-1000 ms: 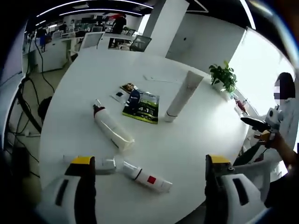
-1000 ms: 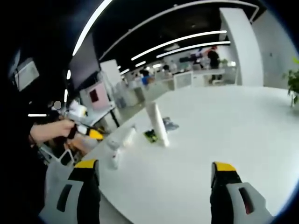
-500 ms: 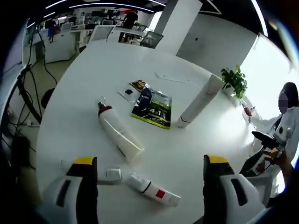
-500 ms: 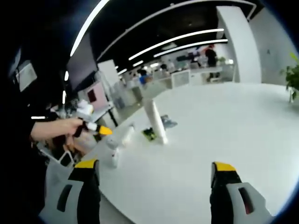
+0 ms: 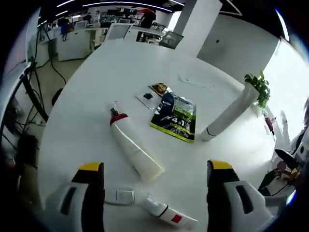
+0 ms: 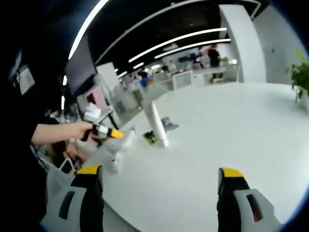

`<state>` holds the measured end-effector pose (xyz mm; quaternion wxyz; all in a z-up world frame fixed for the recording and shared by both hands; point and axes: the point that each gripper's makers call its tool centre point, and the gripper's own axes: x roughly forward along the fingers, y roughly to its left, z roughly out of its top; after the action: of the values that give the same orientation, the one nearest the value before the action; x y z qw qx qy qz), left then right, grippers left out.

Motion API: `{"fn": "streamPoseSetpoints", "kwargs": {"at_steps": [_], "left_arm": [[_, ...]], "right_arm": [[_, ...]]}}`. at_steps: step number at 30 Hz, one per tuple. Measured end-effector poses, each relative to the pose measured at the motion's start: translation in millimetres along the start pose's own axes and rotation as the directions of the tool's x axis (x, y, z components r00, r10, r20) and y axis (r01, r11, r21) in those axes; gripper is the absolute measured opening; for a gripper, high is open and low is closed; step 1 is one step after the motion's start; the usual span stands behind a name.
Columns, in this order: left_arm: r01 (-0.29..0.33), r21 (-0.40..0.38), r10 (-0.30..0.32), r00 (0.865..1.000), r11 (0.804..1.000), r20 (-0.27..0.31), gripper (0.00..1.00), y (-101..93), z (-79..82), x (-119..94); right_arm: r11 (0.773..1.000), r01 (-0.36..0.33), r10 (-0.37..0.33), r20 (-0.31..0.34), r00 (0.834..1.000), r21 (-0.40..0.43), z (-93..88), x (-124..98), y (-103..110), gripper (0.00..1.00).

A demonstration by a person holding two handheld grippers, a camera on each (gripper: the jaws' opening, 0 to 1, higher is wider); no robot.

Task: Arrange the skincare products in the storage area until every visible bottle or jar stands upright without overlapping.

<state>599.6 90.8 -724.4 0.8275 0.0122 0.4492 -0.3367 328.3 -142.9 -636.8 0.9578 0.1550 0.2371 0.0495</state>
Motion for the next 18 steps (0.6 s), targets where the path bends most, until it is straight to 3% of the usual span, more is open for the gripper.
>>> {"fn": "streamPoseSetpoints", "kwargs": {"at_steps": [11, 18], "left_arm": [[-0.073, -0.052, 0.074, 0.997, 0.996, 0.012, 0.75, 19.2, 13.3, 21], [-0.108, -0.034, 0.108, 0.994, 0.994, 0.008, 0.7, 23.6, 15.4, 31]], "right_arm": [[1.0, -0.002, 0.002, -0.016, 1.0, 0.017, -5.4, 7, -1, 0.97], [1.0, 0.003, -0.002, -0.02, 1.0, 0.026, -6.6, 9, -6, 0.97]]}}
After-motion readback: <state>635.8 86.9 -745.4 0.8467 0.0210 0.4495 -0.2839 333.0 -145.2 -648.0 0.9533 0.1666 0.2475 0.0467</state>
